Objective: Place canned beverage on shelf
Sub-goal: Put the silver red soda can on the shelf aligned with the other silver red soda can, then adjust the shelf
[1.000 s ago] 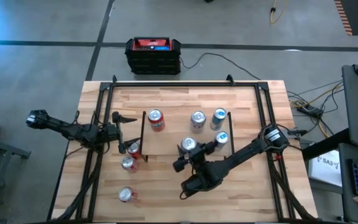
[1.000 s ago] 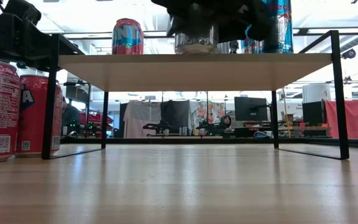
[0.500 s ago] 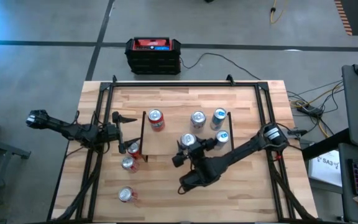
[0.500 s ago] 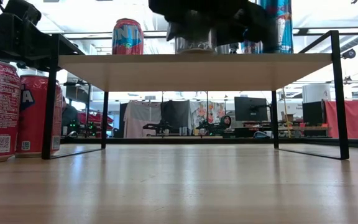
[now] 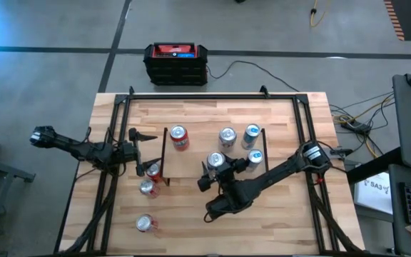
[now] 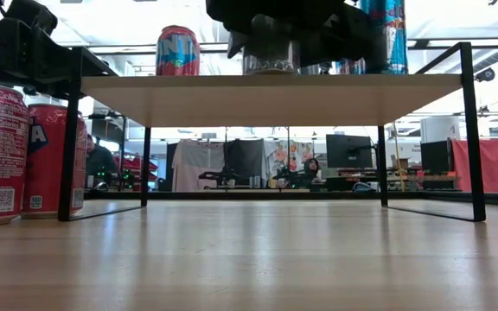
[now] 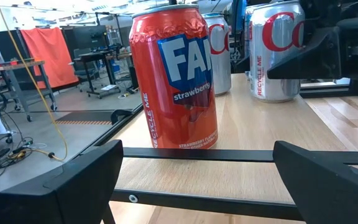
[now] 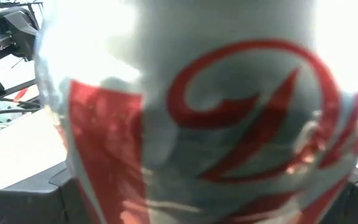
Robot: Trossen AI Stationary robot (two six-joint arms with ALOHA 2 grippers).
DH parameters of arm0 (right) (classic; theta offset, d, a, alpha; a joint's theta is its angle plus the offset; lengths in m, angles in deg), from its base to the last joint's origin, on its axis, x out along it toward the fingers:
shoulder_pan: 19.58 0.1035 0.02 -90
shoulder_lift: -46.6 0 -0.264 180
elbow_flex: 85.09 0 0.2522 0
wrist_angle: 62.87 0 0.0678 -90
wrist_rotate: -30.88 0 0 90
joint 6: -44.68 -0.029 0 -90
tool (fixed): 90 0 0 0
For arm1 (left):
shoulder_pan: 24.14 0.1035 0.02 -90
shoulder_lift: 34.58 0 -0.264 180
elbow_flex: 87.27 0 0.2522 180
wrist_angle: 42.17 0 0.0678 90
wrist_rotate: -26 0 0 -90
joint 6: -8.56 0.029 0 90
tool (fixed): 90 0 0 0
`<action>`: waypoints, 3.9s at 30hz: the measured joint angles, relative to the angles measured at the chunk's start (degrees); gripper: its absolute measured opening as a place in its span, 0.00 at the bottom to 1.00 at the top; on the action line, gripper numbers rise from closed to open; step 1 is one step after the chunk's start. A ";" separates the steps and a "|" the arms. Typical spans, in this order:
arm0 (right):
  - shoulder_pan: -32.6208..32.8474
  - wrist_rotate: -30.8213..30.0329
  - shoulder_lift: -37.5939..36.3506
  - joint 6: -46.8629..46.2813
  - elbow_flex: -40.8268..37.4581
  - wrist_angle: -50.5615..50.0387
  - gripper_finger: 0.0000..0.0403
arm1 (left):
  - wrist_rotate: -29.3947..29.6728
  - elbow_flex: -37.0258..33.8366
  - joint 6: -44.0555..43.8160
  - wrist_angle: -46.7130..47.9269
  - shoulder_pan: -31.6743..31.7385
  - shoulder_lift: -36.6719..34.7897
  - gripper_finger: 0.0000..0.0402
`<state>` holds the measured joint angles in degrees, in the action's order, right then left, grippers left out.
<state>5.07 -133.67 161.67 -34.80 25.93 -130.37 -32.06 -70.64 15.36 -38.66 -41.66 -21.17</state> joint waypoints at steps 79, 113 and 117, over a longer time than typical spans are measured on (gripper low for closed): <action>9.36 33.15 -5.24 -41.19 0.01 -30.33 0.95 | -0.01 0.00 0.02 -0.05 -0.01 0.01 1.00; 8.20 31.16 -4.96 -37.36 2.96 -30.63 0.95 | 0.00 0.00 0.02 -0.09 -0.02 0.00 1.00; 8.22 33.08 -4.96 -35.87 5.05 -31.48 0.95 | 0.00 0.00 0.00 -0.07 -0.01 0.00 1.00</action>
<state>13.29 -100.59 156.71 -70.67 30.98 -161.84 -32.06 -70.64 15.36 -38.73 -41.66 -21.17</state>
